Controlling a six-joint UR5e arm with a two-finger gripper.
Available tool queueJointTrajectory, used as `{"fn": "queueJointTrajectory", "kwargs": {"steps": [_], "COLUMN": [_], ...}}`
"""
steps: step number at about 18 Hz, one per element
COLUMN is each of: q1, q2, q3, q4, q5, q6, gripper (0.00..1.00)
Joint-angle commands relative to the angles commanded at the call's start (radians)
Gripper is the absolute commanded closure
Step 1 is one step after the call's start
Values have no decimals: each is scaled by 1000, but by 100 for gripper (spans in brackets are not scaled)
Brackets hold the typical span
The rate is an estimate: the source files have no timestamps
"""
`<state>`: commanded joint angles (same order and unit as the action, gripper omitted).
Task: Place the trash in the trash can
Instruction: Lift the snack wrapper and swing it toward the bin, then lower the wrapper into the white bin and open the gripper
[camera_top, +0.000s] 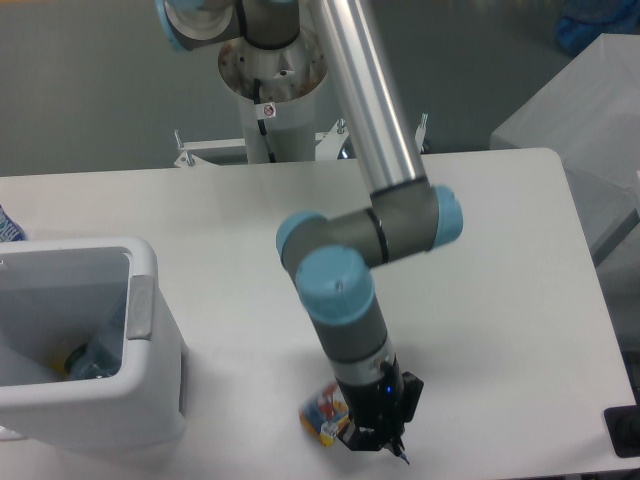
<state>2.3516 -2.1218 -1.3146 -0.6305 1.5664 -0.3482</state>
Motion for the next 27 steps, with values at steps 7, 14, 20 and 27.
{"fn": "queueJointTrajectory", "kwargs": {"steps": [7, 14, 20, 27], "q1": [-2, -24, -75, -219], "q2": [189, 282, 327, 397], "q3": [2, 35, 71, 54], "q4": [0, 0, 0, -2], "q5": [-285, -398, -427, -434], "q6": [-66, -121, -126, -127], "gripper": [97, 97, 99, 98]}}
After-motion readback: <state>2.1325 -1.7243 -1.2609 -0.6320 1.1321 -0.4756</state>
